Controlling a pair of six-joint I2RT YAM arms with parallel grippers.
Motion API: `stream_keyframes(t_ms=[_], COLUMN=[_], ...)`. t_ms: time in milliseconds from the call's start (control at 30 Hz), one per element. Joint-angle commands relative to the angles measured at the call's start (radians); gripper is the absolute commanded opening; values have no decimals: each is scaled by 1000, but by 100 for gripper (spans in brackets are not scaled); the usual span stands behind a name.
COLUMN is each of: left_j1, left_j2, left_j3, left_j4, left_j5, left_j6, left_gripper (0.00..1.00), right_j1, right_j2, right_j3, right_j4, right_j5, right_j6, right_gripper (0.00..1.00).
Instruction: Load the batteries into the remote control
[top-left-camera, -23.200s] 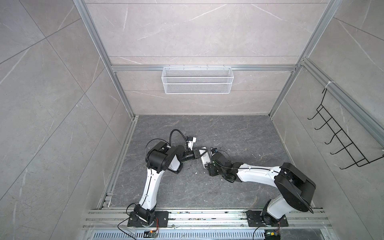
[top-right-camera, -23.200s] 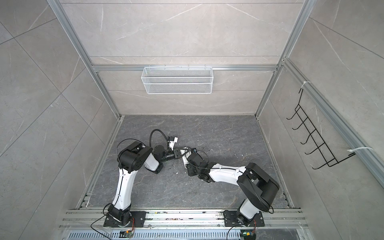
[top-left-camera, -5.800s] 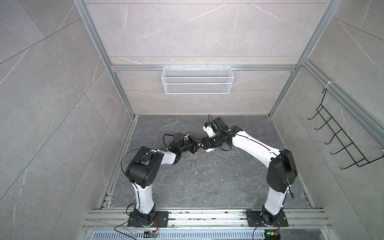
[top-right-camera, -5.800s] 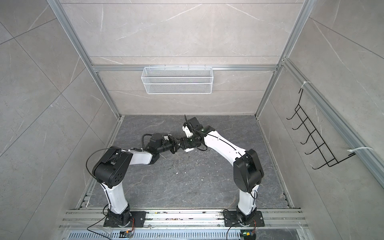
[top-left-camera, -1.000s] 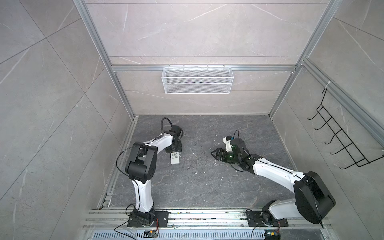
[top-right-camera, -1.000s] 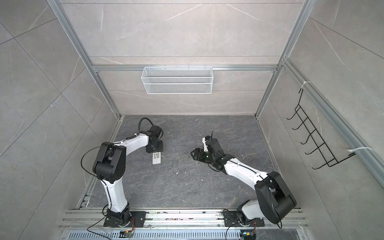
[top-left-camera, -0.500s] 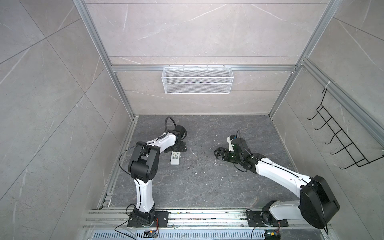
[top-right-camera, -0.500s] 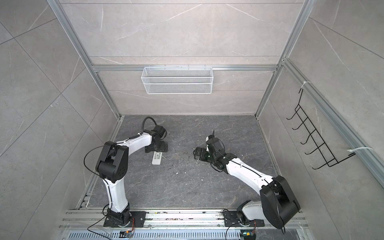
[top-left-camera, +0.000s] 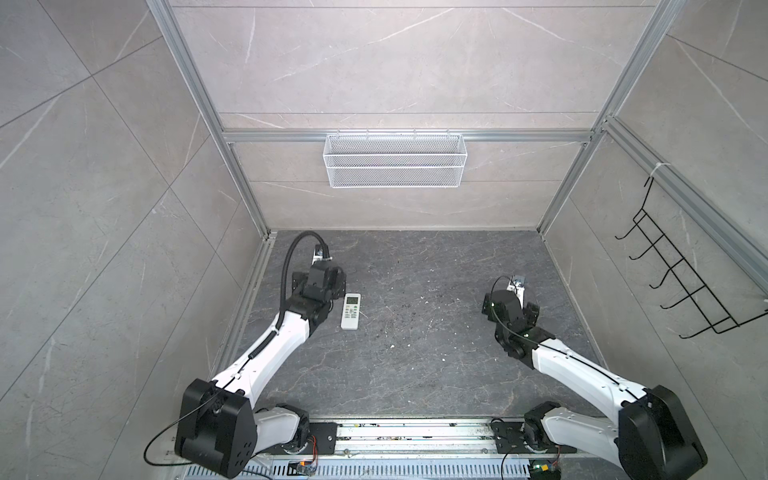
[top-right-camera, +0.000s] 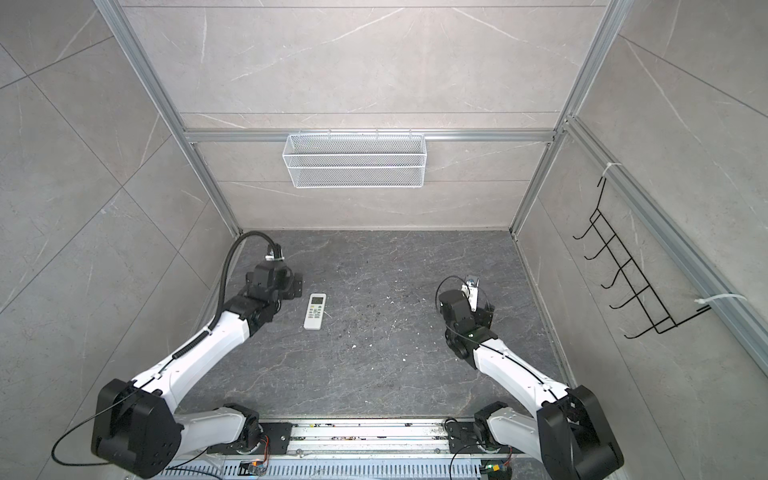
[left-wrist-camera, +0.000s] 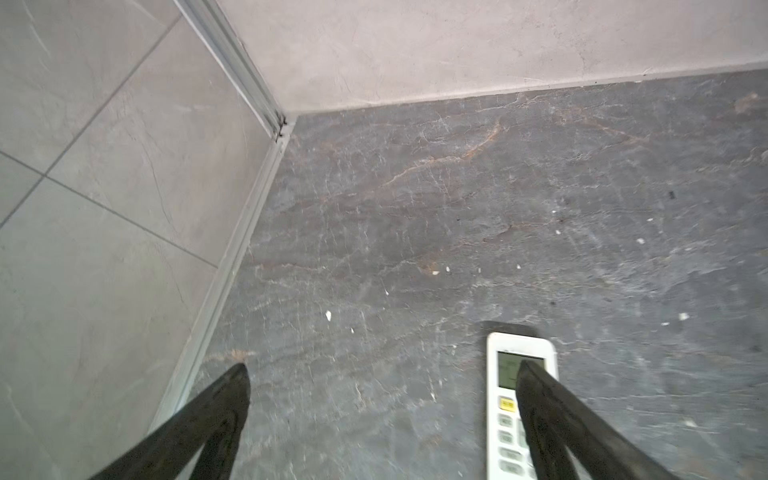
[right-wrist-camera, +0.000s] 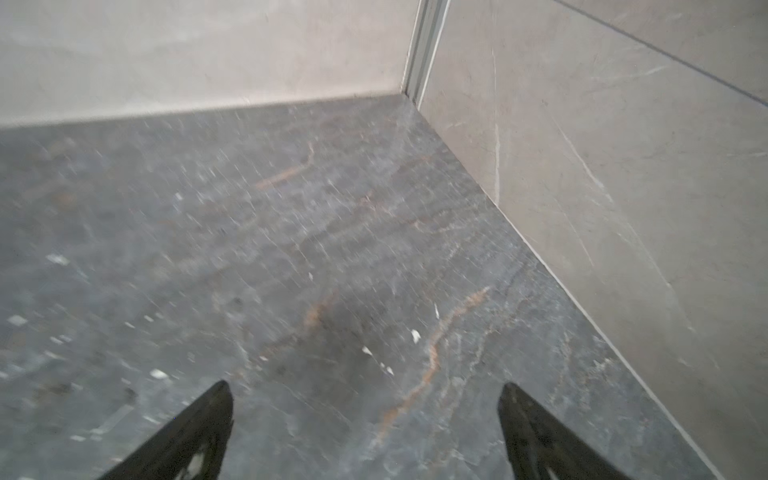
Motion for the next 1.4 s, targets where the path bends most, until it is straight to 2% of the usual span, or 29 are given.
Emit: stream_keyframes(t_ms=[0, 100, 167, 267, 300, 400, 467, 500, 567, 600, 633, 700, 733, 767, 833, 900, 967, 1000, 1067, 1367], left_j1=[10, 32, 35, 46, 53, 95, 108, 119, 146, 165, 189, 231, 247, 259, 283, 301, 315, 315, 318, 333], left_j2=[-60, -89, -66, -16, -5, 29, 34, 42, 58, 62, 67, 83, 108, 145, 226, 251, 304, 300, 273, 282], left_j3=[-203, -304, -337, -373, -390, -460, -460, -469, -491, -493, -494, -490, -493, -501, -517, -534, -536, -521, -461, -450], left_j4=[352, 420, 459, 543, 577, 733, 741, 779, 862, 876, 892, 903, 936, 991, 1105, 1143, 1224, 1193, 1026, 1016], left_j5=[49, 150, 130, 100, 99, 130, 146, 155, 163, 174, 192, 225, 228, 223, 215, 220, 231, 240, 230, 242], left_j6=[189, 235, 225, 216, 209, 146, 149, 151, 152, 141, 123, 100, 92, 87, 67, 41, 50, 49, 27, 23], left_gripper=[100, 100, 100, 100, 100, 100, 100, 100, 100, 100, 100, 100, 100, 100, 100, 100, 100, 100, 100, 100], right_j1=[-29, -57, -96, -143, -152, -168, -171, -172, -189, -191, -196, -208, -211, -220, -226, -232, -234, -235, -233, -234], right_j2=[53, 104, 148, 179, 180, 161, 158, 166, 286, 291, 264, 284, 303, 355, 323, 351, 337, 343, 344, 343], right_j3=[-21, -35, -82, -49, -46, -108, -133, -146, -204, -189, -174, -211, -215, -211, -172, -175, -156, -159, -159, -159], right_j4=[220, 302, 459, 437, 430, 569, 621, 661, 942, 912, 804, 908, 911, 996, 852, 911, 846, 861, 870, 867], right_j5=[11, -31, -106, -217, -230, -282, -294, -302, -325, -350, -393, -418, -422, -424, -446, -451, -454, -447, -443, -442], right_j6=[-101, -101, -121, -135, -145, -219, -240, -251, -286, -295, -274, -276, -263, -276, -259, -267, -261, -266, -269, -269], right_gripper=[100, 100, 100, 99, 98, 97, 95, 99, 99, 99, 99, 99, 99, 99, 99, 99, 99, 99, 99, 99])
